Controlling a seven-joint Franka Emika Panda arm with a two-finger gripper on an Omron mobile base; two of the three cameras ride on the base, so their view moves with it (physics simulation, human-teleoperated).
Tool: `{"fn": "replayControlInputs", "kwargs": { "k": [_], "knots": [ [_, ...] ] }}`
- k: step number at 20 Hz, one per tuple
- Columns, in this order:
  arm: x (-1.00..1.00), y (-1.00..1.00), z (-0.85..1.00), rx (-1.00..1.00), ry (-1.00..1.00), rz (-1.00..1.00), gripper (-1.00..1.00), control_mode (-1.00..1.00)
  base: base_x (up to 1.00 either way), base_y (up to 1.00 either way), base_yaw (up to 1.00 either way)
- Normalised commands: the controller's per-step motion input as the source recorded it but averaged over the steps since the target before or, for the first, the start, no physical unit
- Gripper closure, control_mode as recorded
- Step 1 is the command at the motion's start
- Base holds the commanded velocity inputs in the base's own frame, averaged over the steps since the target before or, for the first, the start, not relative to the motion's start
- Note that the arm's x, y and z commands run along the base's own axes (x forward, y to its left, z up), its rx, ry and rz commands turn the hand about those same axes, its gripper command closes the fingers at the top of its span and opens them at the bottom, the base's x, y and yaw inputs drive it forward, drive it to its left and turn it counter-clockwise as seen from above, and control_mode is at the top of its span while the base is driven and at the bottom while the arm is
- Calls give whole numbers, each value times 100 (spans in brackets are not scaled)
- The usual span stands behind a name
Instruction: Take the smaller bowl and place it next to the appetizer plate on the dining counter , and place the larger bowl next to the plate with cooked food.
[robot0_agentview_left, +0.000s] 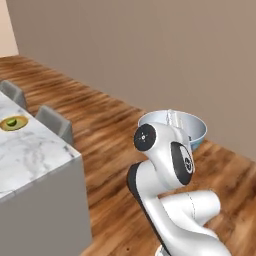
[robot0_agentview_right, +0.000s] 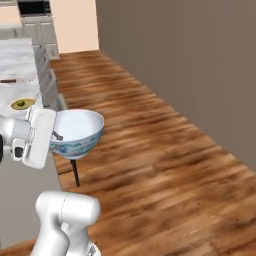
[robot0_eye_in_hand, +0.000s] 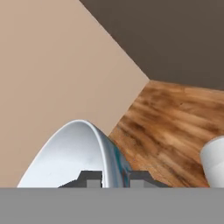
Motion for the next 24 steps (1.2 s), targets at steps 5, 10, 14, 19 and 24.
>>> {"fn": "replayControlInputs", "kwargs": {
  "k": [5,10,14,19,24],
  "knots": [
    [0,0,0,0,0,0,100,100,67,-70,56],
    [0,0,0,0,0,0,100,100,64,-79,52],
    [0,0,0,0,0,0,100,100,70,-86,45],
    [0,0,0,0,0,0,100,100,94,-86,41],
    [0,0,0,0,0,0,100,100,100,-77,43]
  ]
}}
